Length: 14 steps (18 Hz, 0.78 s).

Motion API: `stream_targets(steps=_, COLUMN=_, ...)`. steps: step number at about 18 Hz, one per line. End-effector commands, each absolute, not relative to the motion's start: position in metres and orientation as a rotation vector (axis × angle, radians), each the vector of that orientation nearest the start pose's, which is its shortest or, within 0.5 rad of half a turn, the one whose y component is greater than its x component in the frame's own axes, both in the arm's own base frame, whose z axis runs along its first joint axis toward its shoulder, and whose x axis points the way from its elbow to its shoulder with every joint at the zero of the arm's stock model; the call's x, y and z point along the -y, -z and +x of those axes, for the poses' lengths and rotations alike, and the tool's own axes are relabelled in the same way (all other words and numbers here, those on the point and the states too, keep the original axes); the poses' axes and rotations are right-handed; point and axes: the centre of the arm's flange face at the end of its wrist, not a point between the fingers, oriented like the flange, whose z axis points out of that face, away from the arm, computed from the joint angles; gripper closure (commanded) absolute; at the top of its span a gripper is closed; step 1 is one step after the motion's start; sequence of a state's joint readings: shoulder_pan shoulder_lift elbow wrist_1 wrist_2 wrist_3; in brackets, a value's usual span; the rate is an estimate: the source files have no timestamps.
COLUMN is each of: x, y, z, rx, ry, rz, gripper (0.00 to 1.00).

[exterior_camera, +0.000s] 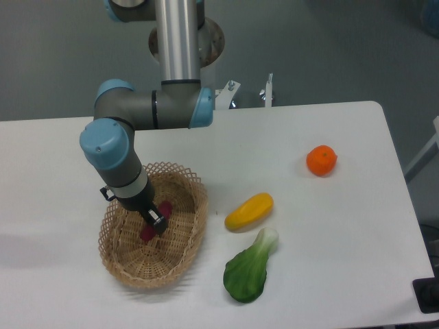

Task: Place the sweet potato in the basket

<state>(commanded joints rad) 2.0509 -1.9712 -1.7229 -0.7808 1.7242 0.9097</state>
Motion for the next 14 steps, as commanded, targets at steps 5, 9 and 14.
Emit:
stream_targets(steps=5, x=-0.592, y=-0.32, z=-0.232, rx=-0.448, ry=-0.475, rz=-2.93, gripper=0.0)
stream_targets(steps=9, x=-0.562, y=-0.359, z=-0.285, rx=-0.322, ry=-0.45, rz=-2.877, gripper=0.0)
stream_targets(steps=14, x=-0.525, y=-0.403, z=-0.348, rx=-0.343, ry=-0.477, rz=-2.897, gripper=0.0)
